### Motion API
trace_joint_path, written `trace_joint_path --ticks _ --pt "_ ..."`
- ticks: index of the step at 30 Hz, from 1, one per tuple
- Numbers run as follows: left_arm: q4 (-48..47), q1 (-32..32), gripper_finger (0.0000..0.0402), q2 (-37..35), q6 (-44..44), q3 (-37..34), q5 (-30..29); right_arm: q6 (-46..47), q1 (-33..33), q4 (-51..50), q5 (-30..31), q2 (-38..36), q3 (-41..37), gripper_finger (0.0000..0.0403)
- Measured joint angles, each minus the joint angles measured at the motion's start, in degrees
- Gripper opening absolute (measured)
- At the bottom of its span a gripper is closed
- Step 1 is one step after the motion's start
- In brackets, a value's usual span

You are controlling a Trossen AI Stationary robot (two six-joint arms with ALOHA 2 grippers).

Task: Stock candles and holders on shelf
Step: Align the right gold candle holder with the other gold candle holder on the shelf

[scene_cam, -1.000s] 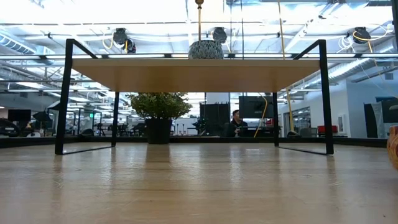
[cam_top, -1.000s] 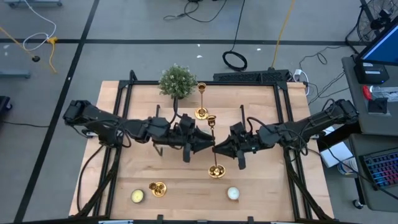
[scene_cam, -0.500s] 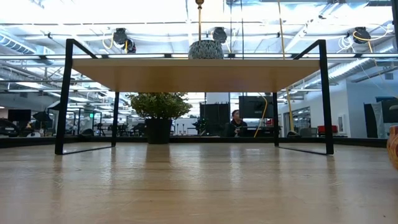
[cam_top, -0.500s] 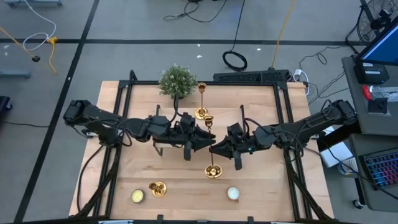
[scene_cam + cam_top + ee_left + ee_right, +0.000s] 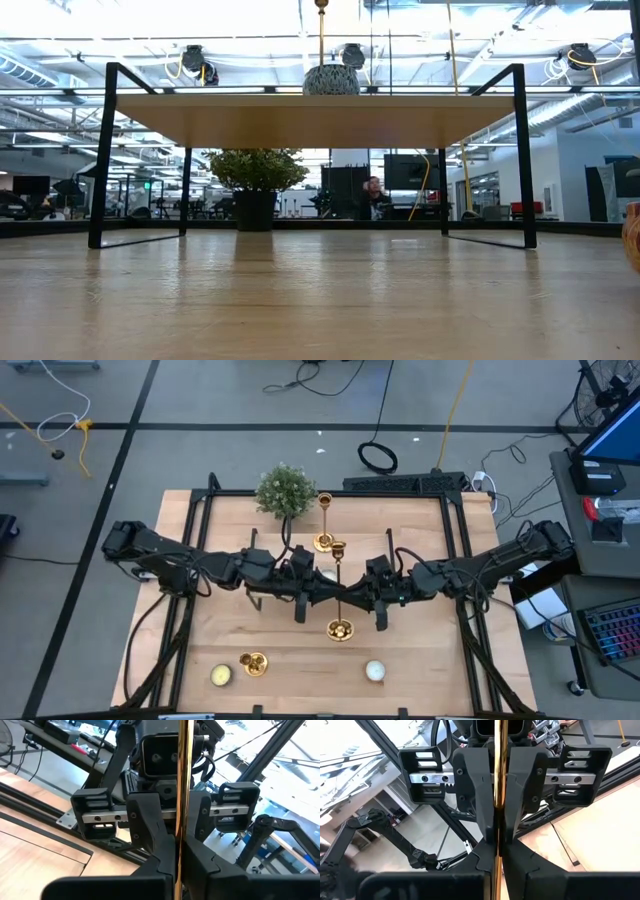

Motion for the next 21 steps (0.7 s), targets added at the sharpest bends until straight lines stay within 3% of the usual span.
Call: trace_joint_path --ticks 7,12,21 --pt "0.0 0.0 0.0016 0.0 0.0 0.0 -0.1 -0.8 0.0 0.0 -1.4 0.0 0.0 0.0037" --pt "-0.5 -0.2 0.0016 0.0 -0.5 0.0 0.6 -0.8 0.0 0.1 -1.6 0.0 0.0 0.0094" --pt "-2.9 -2.3 0.0016 -0.1 -0.9 0.0 -5.5 0.5 0.1 0.3 -1.8 -0.4 0.0 0.0202"
